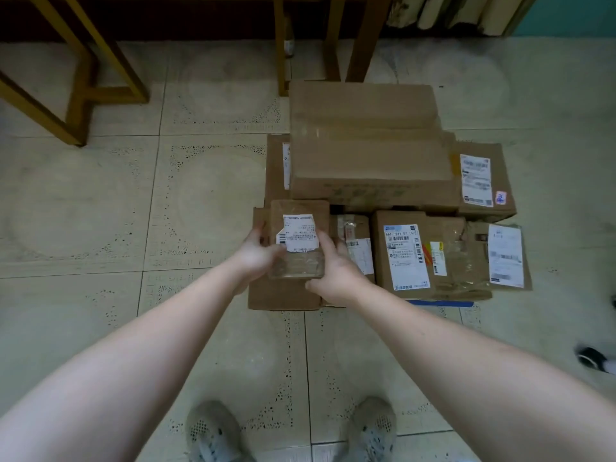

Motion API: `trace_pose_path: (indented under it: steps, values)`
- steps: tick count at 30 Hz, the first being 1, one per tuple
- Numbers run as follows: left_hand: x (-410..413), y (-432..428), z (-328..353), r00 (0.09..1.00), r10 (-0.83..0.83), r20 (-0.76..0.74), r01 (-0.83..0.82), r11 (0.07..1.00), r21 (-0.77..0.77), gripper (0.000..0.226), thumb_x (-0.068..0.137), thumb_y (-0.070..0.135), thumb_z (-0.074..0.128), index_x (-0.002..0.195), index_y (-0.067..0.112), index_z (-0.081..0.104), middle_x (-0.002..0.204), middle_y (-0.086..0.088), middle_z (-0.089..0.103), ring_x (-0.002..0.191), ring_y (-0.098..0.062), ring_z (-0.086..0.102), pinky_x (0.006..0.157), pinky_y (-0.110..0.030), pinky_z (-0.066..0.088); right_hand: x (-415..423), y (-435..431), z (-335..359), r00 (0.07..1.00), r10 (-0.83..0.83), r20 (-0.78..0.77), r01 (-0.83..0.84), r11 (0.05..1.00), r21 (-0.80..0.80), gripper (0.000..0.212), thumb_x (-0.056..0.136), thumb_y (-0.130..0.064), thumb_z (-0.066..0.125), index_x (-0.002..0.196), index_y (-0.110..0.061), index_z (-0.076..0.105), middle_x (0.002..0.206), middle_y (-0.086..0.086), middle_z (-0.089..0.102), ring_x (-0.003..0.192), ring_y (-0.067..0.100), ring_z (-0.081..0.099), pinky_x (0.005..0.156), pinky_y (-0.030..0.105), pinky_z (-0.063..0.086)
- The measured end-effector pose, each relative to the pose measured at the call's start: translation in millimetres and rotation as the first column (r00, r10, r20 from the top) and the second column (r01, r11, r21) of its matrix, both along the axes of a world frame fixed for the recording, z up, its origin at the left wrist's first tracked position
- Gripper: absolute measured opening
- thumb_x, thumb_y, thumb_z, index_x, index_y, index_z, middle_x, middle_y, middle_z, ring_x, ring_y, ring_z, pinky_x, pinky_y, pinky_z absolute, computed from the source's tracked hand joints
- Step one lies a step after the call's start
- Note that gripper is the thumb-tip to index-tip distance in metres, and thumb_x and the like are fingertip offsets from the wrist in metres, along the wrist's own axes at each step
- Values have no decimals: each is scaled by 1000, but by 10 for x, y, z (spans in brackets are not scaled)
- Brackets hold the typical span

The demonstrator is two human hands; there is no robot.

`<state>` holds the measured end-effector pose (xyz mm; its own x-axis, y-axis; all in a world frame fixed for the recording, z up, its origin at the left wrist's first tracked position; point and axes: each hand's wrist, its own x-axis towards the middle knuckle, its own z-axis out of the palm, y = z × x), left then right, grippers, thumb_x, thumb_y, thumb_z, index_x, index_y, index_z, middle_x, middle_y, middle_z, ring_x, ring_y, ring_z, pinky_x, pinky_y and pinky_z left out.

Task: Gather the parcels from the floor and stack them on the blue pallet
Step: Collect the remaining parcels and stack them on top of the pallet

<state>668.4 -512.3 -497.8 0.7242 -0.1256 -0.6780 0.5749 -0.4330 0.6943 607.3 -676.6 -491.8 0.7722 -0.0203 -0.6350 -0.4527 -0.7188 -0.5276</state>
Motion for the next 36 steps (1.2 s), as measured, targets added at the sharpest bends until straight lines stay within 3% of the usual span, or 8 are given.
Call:
trace_pose_path:
  steps: [2,5,7,10,13,23,26,36]
  values:
    - [-19,58,92,998,-40,-44,41,999,17,73,87,27,63,147,20,21,141,-4,44,108,-14,54,83,-23,47,1,-23,83,1000,-14,-24,14,1000,8,105,75,-19,71,141,-54,-3,158,-2,-2,123,31,47,70,27,54]
    - [-43,237,363,990,-113,-78,123,982,141,77,88,37,60,150,28,14,154,-6,26,135,-26,37,104,-35,34,19,-33,332,998,-4,-64,0,998,-56,106,76,-25,73,148,-44,-2,159,-2,-9,140,32,27,74,25,51]
    - [-34,387,626,986,-147,-76,160,963,217,76,88,41,58,150,29,15,155,-5,23,138,-27,31,108,-37,29,75,-20,591,998,34,-61,-40,995,-94,100,78,-32,71,150,-37,3,160,-1,-6,142,30,21,83,32,54]
    - [-68,630,1137,984,-172,-57,181,949,257,74,90,41,57,150,25,18,156,-2,21,140,-24,27,111,-37,25,193,53,1115,992,105,-73,-114,983,-141,92,80,-41,67,151,-30,10,160,2,2,145,26,12,108,43,36]
    - [-206,937,1733,983,-180,-40,184,949,256,71,91,37,57,150,22,20,156,-1,21,141,-21,24,111,-34,22,286,239,1740,979,188,-74,-198,965,-172,87,81,-46,63,151,-25,16,158,5,11,143,26,16,110,45,31]
    - [-802,3179,3561,996,84,33,-90,936,340,70,89,36,60,148,20,26,153,-8,28,138,-25,31,109,-34,26,462,2216,3648,867,499,-14,-489,844,-219,77,85,-50,62,148,-24,27,151,8,30,134,29,36,105,41,40]
    - [-990,4052,4001,978,185,92,-207,895,395,69,89,35,61,148,20,28,150,-10,33,132,-27,39,100,-31,35,439,3052,4055,805,593,30,-575,791,-208,76,85,-50,62,147,-24,29,148,8,34,131,28,39,102,38,42]
    - [-1318,5875,4555,899,409,160,-436,791,428,71,89,35,61,148,22,25,153,-9,28,136,-28,33,109,-37,28,736,5137,4578,611,783,111,-750,619,-234,77,85,-49,63,148,-23,28,148,6,35,130,27,41,101,36,41]
